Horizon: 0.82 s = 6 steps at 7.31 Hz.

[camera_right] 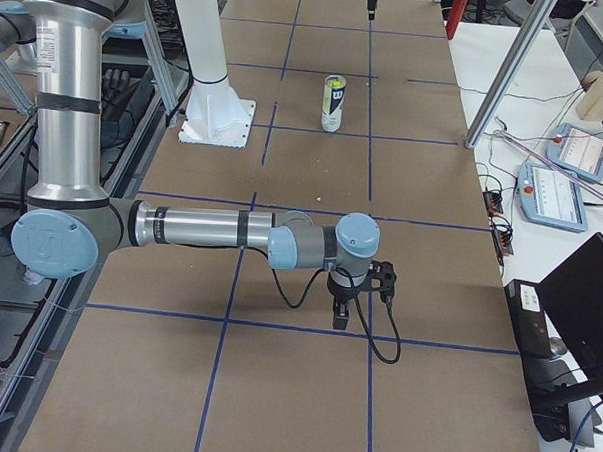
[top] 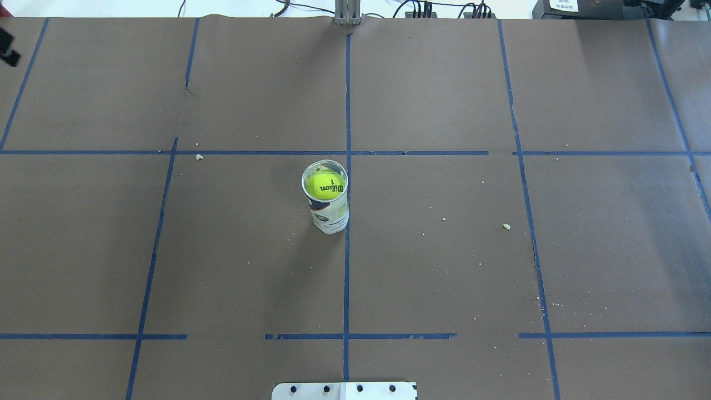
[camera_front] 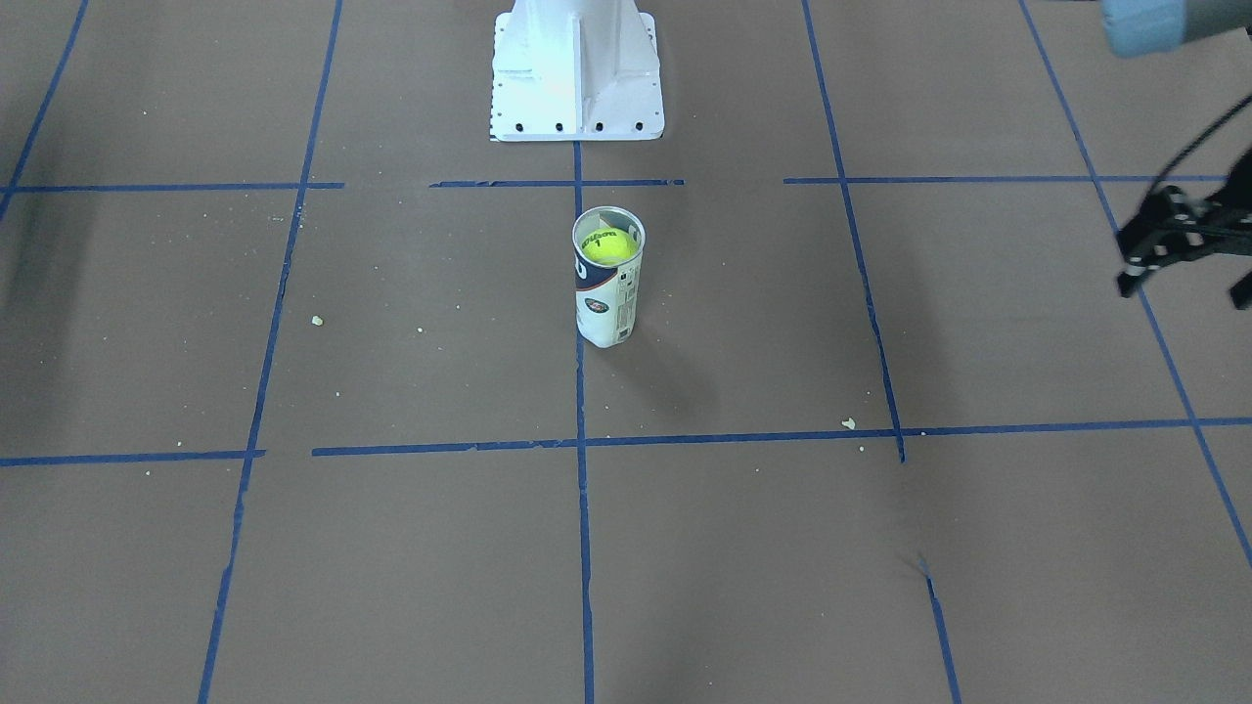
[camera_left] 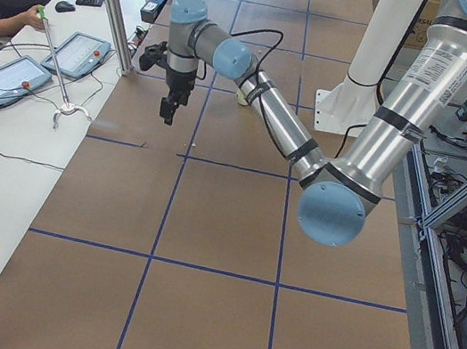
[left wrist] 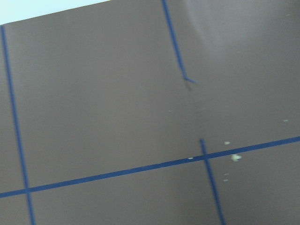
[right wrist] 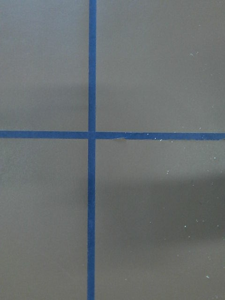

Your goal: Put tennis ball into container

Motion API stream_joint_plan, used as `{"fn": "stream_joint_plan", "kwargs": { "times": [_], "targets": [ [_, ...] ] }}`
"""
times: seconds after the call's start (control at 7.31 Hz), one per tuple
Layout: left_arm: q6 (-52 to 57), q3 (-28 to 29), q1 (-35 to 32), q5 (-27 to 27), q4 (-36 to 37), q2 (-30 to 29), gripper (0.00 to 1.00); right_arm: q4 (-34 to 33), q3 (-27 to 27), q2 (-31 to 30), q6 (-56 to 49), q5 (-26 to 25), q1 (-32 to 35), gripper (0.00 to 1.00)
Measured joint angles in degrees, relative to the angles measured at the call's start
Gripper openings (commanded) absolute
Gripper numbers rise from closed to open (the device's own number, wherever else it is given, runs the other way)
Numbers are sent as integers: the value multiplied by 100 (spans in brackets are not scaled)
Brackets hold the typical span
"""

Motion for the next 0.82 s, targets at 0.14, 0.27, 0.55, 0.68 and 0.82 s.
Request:
{"fn": "stream_joint_plan", "kwargs": {
  "times": [0.14,0.27,0.55,0.68,0.82],
  "targets": [
    [568,344,-430,-28,-379,505,100,0,0,0,0,0,0,100],
    [867,607,-698,-41,-842,980,100,0,0,0,0,0,0,100],
    [1033,858,-922,-103,-1400,1720,100,0,0,0,0,0,-5,100],
    [1032,923,-964,-199,-1453,1897,100,0,0,0,0,0,-5,100],
    [1024,974,-983,-271,-1446,1979,100,0,0,0,0,0,-3,100]
  ]
}}
